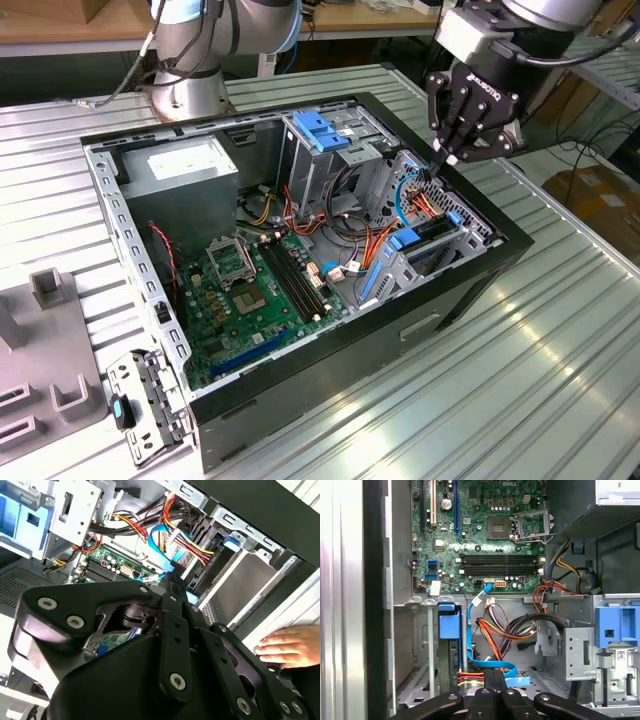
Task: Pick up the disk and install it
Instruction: 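Insert the second disk wire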
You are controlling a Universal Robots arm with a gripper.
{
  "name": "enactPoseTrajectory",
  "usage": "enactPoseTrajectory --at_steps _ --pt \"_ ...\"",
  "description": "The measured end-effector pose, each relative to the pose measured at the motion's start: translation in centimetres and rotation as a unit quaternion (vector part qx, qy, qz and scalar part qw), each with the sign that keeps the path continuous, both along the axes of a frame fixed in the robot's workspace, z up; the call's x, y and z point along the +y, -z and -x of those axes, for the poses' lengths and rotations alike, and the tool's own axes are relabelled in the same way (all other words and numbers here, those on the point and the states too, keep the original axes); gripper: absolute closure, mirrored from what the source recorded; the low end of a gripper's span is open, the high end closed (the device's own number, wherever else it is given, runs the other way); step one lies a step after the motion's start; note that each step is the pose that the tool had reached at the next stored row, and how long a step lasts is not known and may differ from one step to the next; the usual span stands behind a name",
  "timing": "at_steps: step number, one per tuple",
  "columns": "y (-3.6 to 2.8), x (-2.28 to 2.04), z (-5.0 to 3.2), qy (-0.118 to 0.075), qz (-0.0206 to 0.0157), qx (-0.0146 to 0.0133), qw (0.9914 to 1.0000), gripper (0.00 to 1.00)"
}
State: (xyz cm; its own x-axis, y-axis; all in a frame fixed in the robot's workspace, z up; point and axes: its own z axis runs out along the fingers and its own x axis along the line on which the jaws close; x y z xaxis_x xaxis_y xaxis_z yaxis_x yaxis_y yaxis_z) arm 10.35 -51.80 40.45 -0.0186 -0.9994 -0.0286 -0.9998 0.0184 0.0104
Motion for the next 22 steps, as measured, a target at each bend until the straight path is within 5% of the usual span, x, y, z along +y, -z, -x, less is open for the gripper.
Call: enactPoseTrajectory --at_steps 1,2,11,12,19,22 --pt "0.91 0.72 -0.19 0.000 0.0135 0.0006 0.99991 0.89" --pt "1.34 1.16 -0.60 0.000 0.0180 0.0007 0.99984 0.76" --pt "2.65 1.66 -0.67 0.000 0.0358 0.0007 0.99936 0.76" --pt "2.80 1.69 -0.67 0.000 0.0378 0.0006 0.99929 0.84" --pt "3.30 1.79 -0.67 0.000 0.0685 0.0007 0.99765 0.89" --pt "3.39 1.79 -0.68 0.000 0.0779 0.0007 0.99696 0.82"
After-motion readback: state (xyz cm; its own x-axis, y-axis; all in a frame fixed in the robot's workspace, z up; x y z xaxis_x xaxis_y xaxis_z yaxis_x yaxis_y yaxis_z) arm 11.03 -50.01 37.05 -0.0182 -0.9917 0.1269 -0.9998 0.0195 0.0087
